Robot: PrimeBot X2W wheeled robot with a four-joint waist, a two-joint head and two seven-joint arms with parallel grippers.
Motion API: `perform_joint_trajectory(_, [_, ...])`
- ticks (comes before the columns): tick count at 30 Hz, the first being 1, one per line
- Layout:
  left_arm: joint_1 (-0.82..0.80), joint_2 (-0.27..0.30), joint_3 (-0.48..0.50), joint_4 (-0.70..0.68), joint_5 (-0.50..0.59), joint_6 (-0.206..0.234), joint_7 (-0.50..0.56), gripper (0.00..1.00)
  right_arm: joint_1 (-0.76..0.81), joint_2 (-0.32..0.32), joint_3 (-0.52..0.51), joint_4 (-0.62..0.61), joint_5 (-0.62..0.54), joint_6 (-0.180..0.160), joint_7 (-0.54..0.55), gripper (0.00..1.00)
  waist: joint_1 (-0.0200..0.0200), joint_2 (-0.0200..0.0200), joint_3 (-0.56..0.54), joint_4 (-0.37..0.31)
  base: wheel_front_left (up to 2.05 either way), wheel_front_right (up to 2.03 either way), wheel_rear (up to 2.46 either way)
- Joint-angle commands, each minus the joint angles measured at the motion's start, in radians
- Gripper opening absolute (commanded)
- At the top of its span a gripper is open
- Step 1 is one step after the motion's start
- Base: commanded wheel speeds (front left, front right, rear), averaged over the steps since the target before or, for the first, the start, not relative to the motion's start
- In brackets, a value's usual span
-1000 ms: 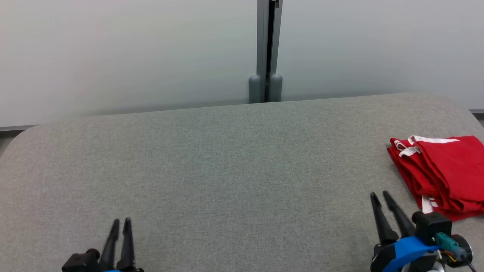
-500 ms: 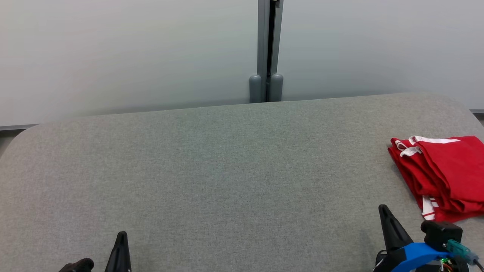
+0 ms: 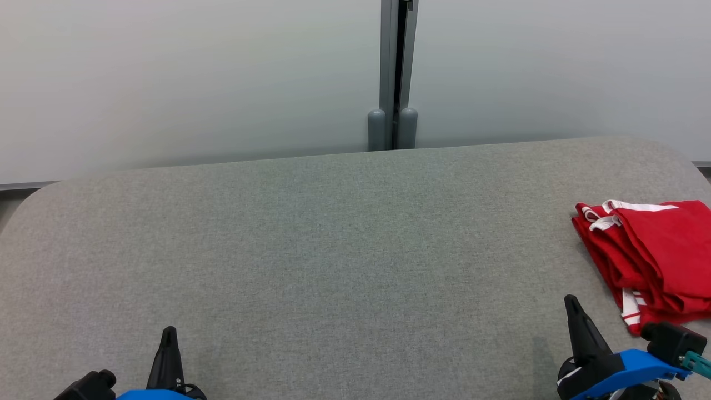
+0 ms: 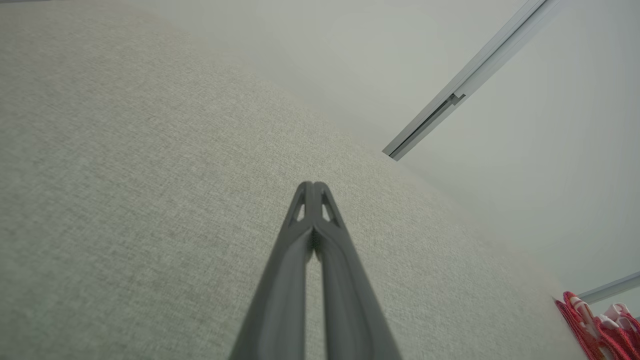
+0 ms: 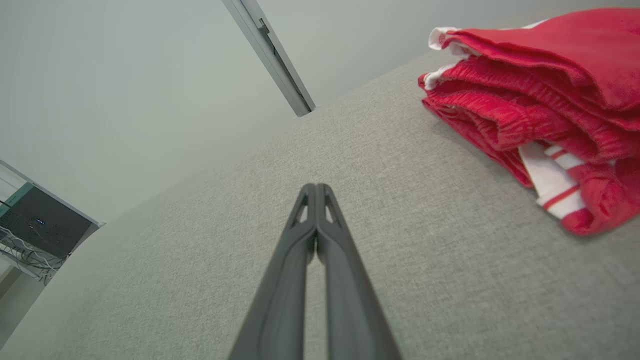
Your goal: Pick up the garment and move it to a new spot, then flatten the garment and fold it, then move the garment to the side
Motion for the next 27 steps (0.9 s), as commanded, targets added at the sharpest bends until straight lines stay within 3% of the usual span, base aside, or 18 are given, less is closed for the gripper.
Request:
perform_joint_trajectory(1, [-0.032,0.004,0.009,-0.019,-0.035,-0.003,0.008,0.0,-0.025,-0.002,-0.006,-0.022,0.042,0.0,0.008,0.0,-0.0001,0.0,0.0,0.001,0.0,0.0,0.0])
perform_joint_trajectory(27, [-0.077,-0.002,0.04,-0.057,-0.363,-0.005,0.099,0.0,-0.038,0.009,-0.034,-0.059,0.405,0.0,0.081,0.0,-0.0001,0.0,0.003,0.01,0.0,0.0,0.0])
